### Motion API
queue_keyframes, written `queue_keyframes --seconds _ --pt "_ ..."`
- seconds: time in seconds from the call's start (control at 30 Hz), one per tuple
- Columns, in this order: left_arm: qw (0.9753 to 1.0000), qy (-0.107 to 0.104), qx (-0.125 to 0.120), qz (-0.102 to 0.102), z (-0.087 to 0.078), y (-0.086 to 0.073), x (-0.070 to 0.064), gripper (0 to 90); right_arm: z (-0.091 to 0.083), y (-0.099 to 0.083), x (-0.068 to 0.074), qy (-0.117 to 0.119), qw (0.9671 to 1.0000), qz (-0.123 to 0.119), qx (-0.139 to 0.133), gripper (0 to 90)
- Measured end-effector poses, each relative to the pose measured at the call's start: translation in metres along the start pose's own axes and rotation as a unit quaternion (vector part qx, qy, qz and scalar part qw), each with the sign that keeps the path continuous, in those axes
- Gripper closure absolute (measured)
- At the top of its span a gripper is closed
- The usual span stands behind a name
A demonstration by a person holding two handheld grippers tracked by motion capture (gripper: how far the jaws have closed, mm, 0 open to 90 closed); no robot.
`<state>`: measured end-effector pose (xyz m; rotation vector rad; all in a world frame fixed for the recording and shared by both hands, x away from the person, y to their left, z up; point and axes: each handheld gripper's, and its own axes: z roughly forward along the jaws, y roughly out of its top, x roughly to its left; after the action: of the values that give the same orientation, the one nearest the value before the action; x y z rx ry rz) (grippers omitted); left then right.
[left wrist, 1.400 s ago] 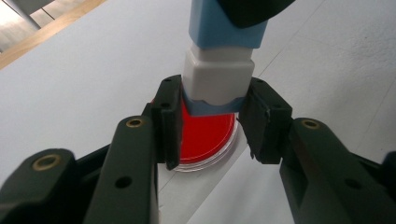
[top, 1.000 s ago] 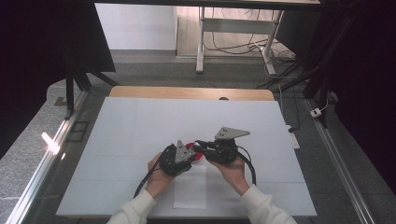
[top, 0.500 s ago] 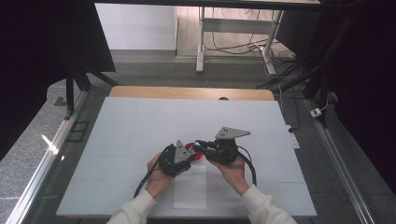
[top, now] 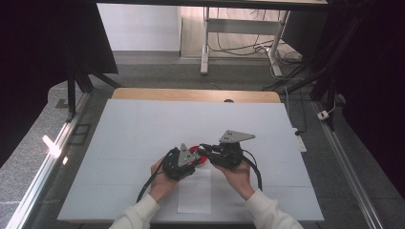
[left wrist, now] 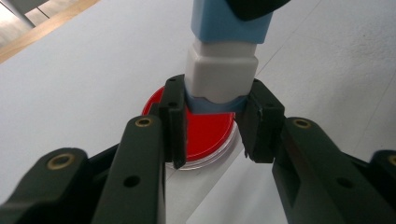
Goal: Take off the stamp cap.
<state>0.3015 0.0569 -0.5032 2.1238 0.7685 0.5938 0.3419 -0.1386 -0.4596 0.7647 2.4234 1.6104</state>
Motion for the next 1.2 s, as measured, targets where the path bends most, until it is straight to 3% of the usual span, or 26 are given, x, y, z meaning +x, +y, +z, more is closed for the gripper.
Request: queue_keyframes --seconds 0.73,0.9,1.2 --pt "0.9994 -0.028 -0.005 -0.020 0.0005 -0.0015 0.0034 64.6 -0.0002 0.0002 0.0013 -0.003 1.0000 -0.005 0.002 75.1" --pt "0.9995 -0.025 -0.004 -0.016 0.0009 -0.0020 0.0030 64.7 0.0000 0.0002 0.0012 -0.003 1.0000 -0.007 0.004 75.1" --pt "0.9999 -0.003 0.003 0.011 0.0010 -0.0019 0.0003 64.9 0.0009 -0.0002 0.0017 -0.004 0.9999 -0.009 0.008 75.3"
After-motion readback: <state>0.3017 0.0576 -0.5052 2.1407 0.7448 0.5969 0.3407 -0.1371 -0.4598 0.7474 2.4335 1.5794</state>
